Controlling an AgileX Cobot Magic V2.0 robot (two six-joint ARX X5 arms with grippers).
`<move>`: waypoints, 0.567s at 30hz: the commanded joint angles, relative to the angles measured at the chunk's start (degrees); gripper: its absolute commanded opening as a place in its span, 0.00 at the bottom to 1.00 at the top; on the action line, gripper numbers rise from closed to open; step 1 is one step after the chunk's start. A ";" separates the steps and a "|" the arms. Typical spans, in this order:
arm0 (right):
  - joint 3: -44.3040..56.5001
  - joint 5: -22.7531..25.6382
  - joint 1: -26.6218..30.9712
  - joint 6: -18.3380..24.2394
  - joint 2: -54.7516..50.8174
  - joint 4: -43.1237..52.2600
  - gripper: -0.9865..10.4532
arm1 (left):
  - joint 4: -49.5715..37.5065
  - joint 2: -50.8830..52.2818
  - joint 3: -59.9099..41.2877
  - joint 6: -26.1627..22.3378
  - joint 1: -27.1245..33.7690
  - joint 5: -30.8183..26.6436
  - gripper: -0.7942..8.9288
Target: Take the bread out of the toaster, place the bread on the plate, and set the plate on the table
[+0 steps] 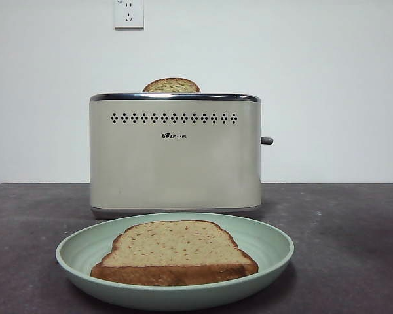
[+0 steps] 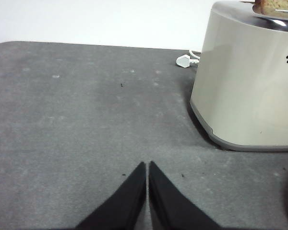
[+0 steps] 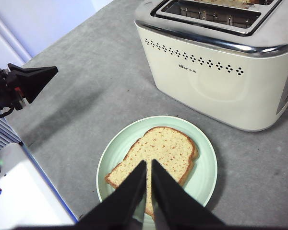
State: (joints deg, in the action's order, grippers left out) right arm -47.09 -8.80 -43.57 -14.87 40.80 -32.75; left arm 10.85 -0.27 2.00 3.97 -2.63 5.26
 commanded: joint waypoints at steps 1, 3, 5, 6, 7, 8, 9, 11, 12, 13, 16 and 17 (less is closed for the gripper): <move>-0.63 0.11 -0.55 0.15 0.22 0.52 0.09 | 1.73 0.11 -0.57 1.31 0.11 0.09 0.09; -0.63 0.09 -0.55 0.15 0.22 0.52 0.09 | 1.18 0.09 -0.57 1.31 0.11 0.09 0.09; -0.63 0.09 -0.55 0.15 0.22 0.55 0.09 | 1.16 0.09 -0.57 1.31 0.11 0.11 0.09; -0.63 0.09 -0.55 0.15 0.22 0.52 0.09 | 1.18 0.09 -0.57 1.31 0.11 0.09 0.09; -0.63 0.09 -0.55 0.15 0.22 0.52 0.09 | 1.16 0.09 -0.57 1.31 0.11 0.11 0.09; -0.63 0.09 -0.55 0.15 0.22 0.52 0.09 | 1.16 0.09 -0.57 1.31 0.11 0.11 0.09; -0.63 0.09 -0.55 0.15 0.22 0.52 0.09 | 1.16 0.09 -0.57 1.31 0.11 0.11 0.09; -0.63 0.09 -0.55 0.15 0.22 0.55 0.09 | 1.16 0.09 -0.57 1.31 0.11 0.11 0.09; -0.63 0.09 -0.55 0.15 0.22 0.52 0.09 | 1.18 0.09 -0.57 1.31 0.11 0.11 0.09; -0.63 0.09 -0.55 0.15 0.22 0.52 0.09 | 1.16 0.09 -0.57 1.31 0.11 0.11 0.09; -0.63 0.09 -0.55 0.15 0.22 0.52 0.09 | 1.16 0.09 -0.57 1.31 0.11 0.11 0.09; -0.63 0.09 -0.55 0.15 0.22 0.52 0.09 | 1.16 0.09 -0.57 1.31 0.11 0.09 0.09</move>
State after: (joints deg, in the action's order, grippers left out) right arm -47.09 -8.82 -43.57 -14.87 40.80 -32.75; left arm 10.72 -0.27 2.00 5.10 -2.63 5.26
